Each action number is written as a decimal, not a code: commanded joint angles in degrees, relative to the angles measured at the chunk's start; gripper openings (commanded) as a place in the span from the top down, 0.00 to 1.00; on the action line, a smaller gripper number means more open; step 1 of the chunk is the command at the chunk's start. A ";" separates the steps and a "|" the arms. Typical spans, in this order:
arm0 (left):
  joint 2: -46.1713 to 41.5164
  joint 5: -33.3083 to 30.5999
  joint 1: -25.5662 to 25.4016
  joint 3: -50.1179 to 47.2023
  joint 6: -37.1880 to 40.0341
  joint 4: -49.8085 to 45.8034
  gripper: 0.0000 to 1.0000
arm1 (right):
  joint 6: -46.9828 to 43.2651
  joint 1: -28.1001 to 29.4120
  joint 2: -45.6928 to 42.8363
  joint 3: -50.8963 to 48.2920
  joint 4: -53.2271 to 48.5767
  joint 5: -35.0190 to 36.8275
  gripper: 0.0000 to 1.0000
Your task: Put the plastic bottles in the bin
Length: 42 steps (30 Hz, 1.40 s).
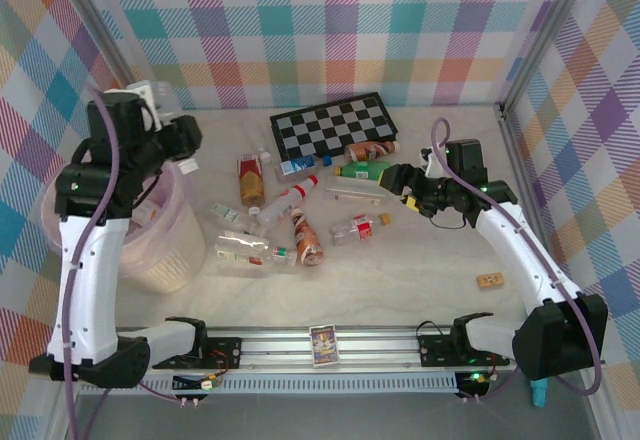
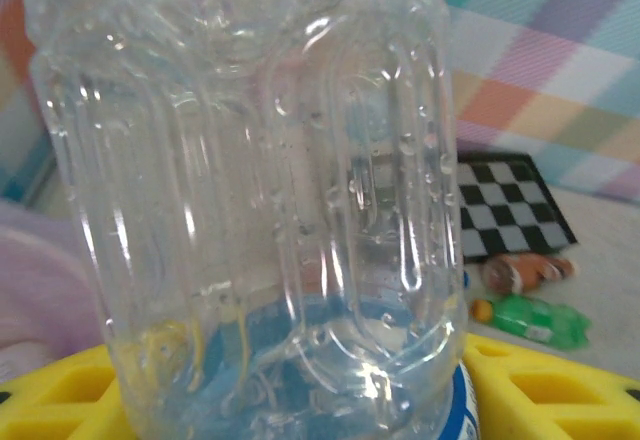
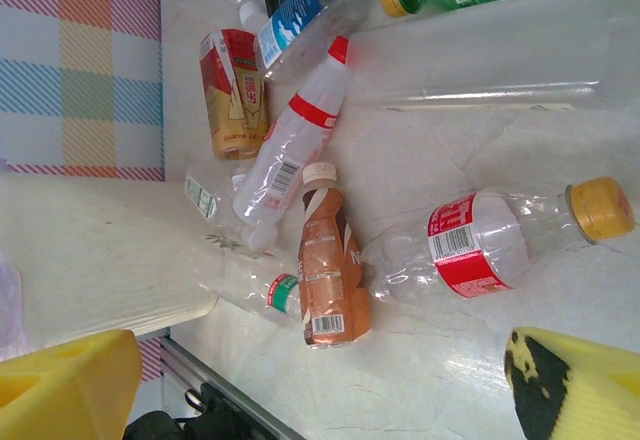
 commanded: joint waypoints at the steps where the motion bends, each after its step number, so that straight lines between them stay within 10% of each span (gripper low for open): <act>1: -2.52 3.57 7.07 -3.82 0.95 -1.89 0.89 | -1.39 -0.36 0.31 0.35 0.58 -1.70 0.07; 10: -4.71 2.53 23.82 -14.50 0.97 -1.56 0.91 | -2.37 -0.36 1.71 0.76 0.45 -2.17 0.07; 32: 2.60 4.56 28.81 -32.01 5.47 2.00 0.85 | -0.24 -0.36 7.72 0.80 4.71 0.46 0.01; 36: 2.64 5.07 29.00 -35.01 5.94 3.13 0.76 | 0.83 -0.54 7.87 -0.09 4.39 4.70 0.01; 42: 3.29 6.65 29.02 -36.64 6.22 4.01 0.36 | 0.35 -1.50 7.68 -0.26 2.99 6.03 0.01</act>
